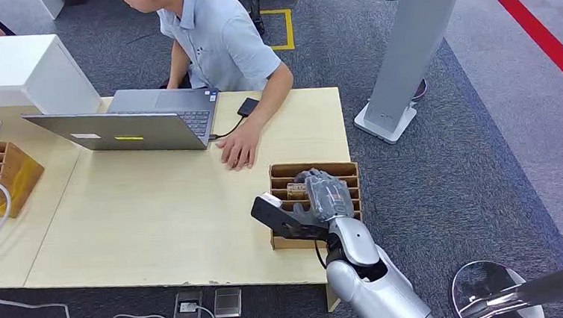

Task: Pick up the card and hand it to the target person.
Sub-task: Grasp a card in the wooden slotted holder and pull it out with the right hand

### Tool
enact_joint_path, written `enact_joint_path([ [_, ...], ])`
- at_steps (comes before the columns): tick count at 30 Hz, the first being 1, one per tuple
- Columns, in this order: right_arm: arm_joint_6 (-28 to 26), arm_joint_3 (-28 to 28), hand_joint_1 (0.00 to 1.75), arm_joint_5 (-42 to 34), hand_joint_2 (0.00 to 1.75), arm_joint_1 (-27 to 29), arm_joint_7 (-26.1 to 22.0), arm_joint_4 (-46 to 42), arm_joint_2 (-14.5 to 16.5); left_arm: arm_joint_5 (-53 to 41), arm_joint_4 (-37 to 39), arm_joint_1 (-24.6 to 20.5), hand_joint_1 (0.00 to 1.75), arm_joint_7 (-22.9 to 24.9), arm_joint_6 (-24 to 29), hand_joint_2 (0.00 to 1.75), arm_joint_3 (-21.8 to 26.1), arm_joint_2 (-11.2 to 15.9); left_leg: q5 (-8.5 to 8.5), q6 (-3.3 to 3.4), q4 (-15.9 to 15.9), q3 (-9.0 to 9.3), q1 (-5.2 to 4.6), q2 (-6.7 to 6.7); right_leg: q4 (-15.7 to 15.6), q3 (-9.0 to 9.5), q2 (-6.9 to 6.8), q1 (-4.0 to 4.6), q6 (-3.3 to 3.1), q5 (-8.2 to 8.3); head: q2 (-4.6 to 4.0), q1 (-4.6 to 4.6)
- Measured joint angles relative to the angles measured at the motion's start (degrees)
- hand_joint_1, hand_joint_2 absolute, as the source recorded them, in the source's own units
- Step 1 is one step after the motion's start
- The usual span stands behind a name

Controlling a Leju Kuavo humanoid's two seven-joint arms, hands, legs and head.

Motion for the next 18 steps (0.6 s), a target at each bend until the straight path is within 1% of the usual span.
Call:
enact_joint_path([
  [4, 0.02, 0.02, 0.78, -0.01, 1.75, -0.02, -0.01, 0.17, 0.08, 0.11, 0.0, 0.0, 0.0, 0.0, 0.03, 0.0, 0.0, 0.0, 0.0, 0.0, 0.0, 0.0, 0.0, 0.0, 0.0, 0.0, 0.0, 0.0, 0.0, 0.0, 0.0, -0.01],
  [7, 0.02, 0.04, 0.85, -0.02, 1.75, -0.07, -0.02, 0.33, 0.1, 0.25, 0.0, 0.0, 0.0, 0.0, 0.03, 0.0, 0.0, 0.0, 0.0, 0.0, 0.0, 0.0, 0.0, 0.0, 0.0, 0.0, 0.0, 0.0, 0.0, 0.0, 0.01, -0.01],
  [11, 0.09, 0.04, 0.99, -0.16, 1.75, -0.39, -0.13, 0.58, 0.14, 0.34, 0.0, 0.0, 0.0, 0.0, 0.03, 0.0, 0.0, 0.0, 0.0, 0.0, 0.0, 0.0, 0.0, 0.0, 0.0, 0.01, 0.0, 0.0, 0.0, 0.0, 0.01, 0.0],
  [18, 0.8, 0.08, 1.06, -0.66, 1.75, -0.93, -0.67, 0.83, 0.58, 0.65, 0.0, 0.0, 0.0, 0.0, 0.03, 0.0, 0.0, 0.0, 0.0, 0.0, 0.0, 0.01, 0.0, 0.0, 0.0, 0.01, 0.0, 0.0, 0.0, 0.0, 0.0, -0.01],
])
